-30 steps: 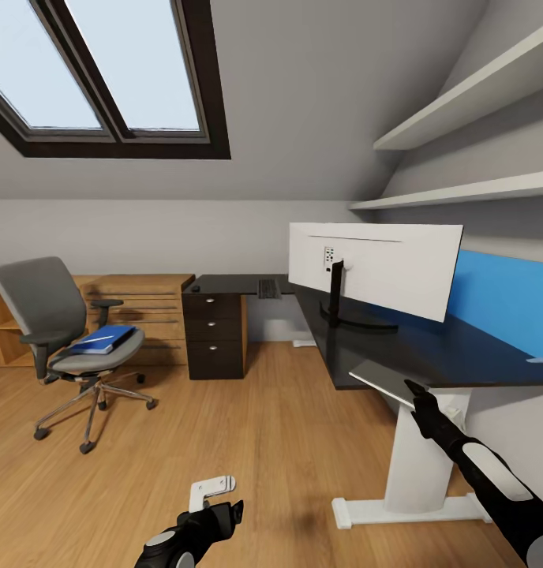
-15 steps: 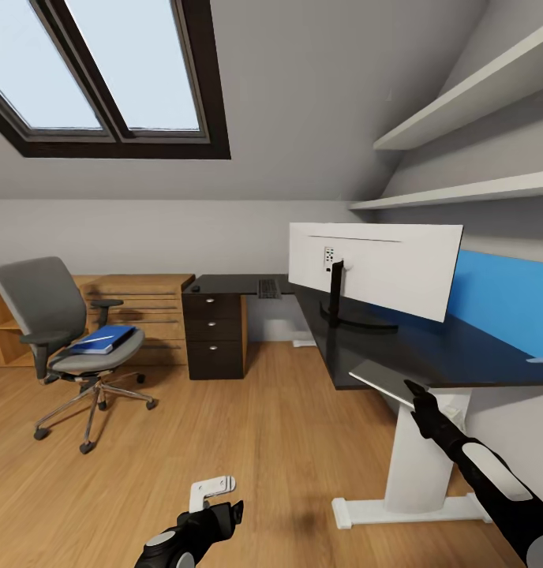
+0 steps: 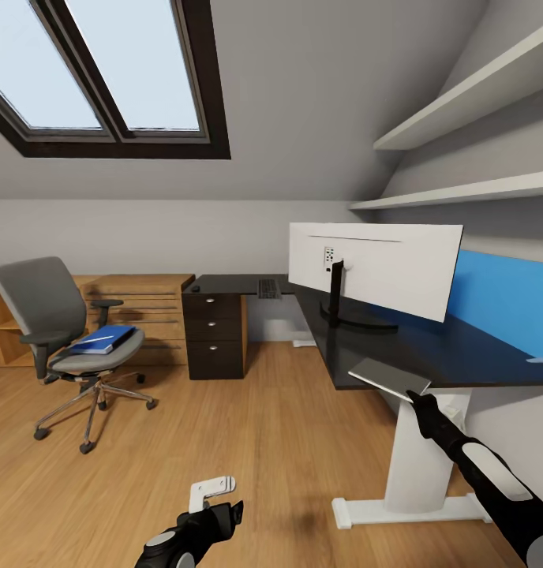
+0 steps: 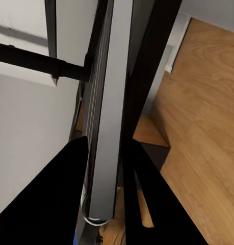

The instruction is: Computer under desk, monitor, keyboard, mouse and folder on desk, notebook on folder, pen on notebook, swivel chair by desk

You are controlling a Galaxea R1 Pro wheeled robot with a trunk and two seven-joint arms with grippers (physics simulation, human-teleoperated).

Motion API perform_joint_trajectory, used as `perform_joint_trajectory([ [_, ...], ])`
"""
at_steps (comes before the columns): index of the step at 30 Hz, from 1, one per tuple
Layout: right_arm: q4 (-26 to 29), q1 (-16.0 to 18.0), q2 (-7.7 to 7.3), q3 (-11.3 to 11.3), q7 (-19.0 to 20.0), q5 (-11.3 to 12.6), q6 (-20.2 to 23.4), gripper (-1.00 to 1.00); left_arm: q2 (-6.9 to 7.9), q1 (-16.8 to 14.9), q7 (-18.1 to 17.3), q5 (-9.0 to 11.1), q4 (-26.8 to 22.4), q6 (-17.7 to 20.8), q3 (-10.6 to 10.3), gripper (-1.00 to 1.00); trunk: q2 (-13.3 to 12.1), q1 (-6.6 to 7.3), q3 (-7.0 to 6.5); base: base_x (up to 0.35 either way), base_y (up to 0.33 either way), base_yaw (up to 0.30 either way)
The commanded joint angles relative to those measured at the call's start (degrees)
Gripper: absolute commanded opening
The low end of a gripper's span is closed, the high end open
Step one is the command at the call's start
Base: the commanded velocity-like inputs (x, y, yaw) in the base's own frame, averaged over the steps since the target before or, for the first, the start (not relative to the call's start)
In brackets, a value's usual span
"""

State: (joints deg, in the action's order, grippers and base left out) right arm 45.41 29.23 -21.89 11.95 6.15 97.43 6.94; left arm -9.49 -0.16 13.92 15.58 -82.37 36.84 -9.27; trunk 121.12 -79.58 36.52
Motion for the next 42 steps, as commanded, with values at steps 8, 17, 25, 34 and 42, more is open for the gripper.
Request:
perform_joint_trajectory([
  [8, -0.1, 0.0, -0.08, 0.2, 0.1, 0.6, 0.0, -1.00, 0.00, 0.0, 0.6, 0.6, 0.3, 0.2, 0.0, 1.00, 0.0, 0.01, 0.06, 0.000, 0.000, 0.000],
  [17, 0.0, 0.0, -0.04, 0.3, 0.7, 0.6, -0.2, -1.00, 0.00, 0.0, 0.7, 0.7, 0.4, 0.2, 0.1, 1.00, -3.6, 1.98, -1.56, 0.000, 0.000, 0.000],
  [25, 0.7, 0.0, -0.02, 0.5, 0.9, 0.6, -0.3, -1.00, 0.00, 0.0, 0.7, 0.7, 0.4, 0.2, 0.2, 1.00, -6.8, 3.74, -2.99, 0.000, 0.000, 0.003],
  [34, 1.1, 0.0, 0.87, 0.6, 1.0, 0.1, -0.6, -1.00, 0.02, 0.0, 0.8, 0.5, 1.7, 0.1, 0.3, 1.00, -9.2, 5.06, -4.19, 0.000, 0.000, 0.168],
  [42, 2.9, 0.0, 3.50, 0.5, 1.0, -7.1, -0.7, -1.00, 0.04, 0.0, 0.8, 0.4, 2.4, 0.0, 0.2, 1.00, -9.2, 5.06, -4.41, 0.000, 0.000, 0.254],
])
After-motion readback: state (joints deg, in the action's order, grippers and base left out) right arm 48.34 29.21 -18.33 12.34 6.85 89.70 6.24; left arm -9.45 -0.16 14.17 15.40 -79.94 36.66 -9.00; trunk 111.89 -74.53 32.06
